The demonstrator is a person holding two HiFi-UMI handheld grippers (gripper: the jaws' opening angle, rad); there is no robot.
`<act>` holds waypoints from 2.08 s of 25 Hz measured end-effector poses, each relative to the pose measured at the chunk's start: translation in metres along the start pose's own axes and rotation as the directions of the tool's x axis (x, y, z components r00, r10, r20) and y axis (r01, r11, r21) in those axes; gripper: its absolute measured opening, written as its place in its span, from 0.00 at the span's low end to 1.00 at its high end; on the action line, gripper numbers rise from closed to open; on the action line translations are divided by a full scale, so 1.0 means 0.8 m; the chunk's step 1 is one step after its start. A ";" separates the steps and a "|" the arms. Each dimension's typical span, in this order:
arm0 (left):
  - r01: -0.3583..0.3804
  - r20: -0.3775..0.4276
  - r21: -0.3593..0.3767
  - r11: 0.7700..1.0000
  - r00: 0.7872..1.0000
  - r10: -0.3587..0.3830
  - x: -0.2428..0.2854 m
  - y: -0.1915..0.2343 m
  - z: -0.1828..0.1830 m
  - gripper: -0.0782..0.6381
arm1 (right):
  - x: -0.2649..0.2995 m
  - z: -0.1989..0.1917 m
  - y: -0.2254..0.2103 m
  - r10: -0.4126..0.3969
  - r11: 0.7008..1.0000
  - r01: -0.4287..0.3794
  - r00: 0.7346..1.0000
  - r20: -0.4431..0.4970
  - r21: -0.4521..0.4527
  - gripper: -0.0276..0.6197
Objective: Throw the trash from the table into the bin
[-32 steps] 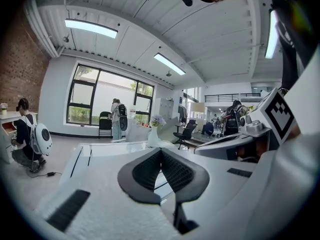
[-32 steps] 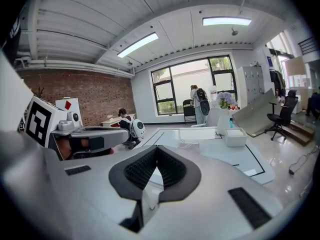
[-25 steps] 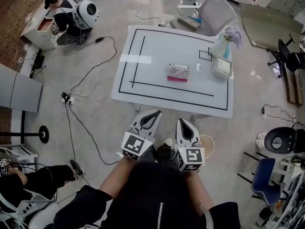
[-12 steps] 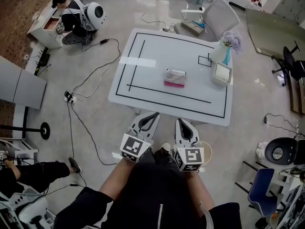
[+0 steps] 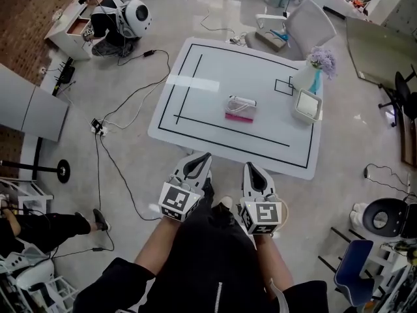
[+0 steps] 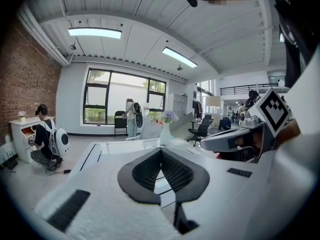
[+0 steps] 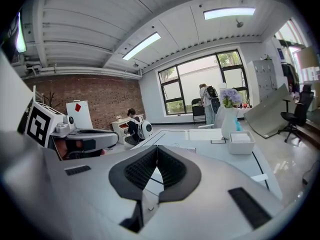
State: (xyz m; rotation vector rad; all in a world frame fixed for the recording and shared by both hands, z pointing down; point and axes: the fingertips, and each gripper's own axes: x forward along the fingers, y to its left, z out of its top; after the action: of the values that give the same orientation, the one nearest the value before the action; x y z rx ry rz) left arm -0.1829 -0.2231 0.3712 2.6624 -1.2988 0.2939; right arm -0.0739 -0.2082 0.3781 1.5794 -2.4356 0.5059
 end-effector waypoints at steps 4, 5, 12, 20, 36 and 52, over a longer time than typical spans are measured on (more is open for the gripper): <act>0.005 -0.011 0.005 1.000 1.000 -0.005 0.014 0.016 0.002 0.12 | 0.013 0.004 -0.001 -0.012 0.999 0.012 1.000 -0.006 0.030 0.06; 0.006 -0.014 0.005 1.000 1.000 -0.006 0.020 0.022 0.002 0.12 | 0.017 0.004 -0.003 -0.016 0.999 0.017 1.000 -0.008 0.036 0.06; 0.049 -0.029 -0.009 0.999 0.998 -0.049 0.076 0.061 0.010 0.12 | 0.062 0.017 -0.019 -0.047 0.998 0.048 0.999 -0.025 0.036 0.06; 0.123 -0.083 0.050 0.991 0.989 -0.119 0.147 0.093 -0.001 0.12 | 0.116 0.032 -0.044 -0.088 0.995 0.091 0.994 -0.059 0.039 0.06; 0.334 -0.142 -0.015 0.942 0.932 -0.333 0.253 0.126 -0.037 0.30 | 0.169 0.026 -0.073 -0.155 0.980 0.170 0.978 -0.140 0.100 0.06; 0.492 -0.241 -0.040 0.870 0.840 -0.486 0.323 0.150 -0.100 0.61 | 0.191 0.012 -0.088 -0.223 0.959 0.250 0.955 -0.194 0.131 0.06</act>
State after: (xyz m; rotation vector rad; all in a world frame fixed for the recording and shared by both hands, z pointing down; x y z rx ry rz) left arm -0.1306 -0.4740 0.5200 2.7478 -0.5136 0.5401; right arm -0.0727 -0.3672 0.4345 1.7734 -2.0848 0.7708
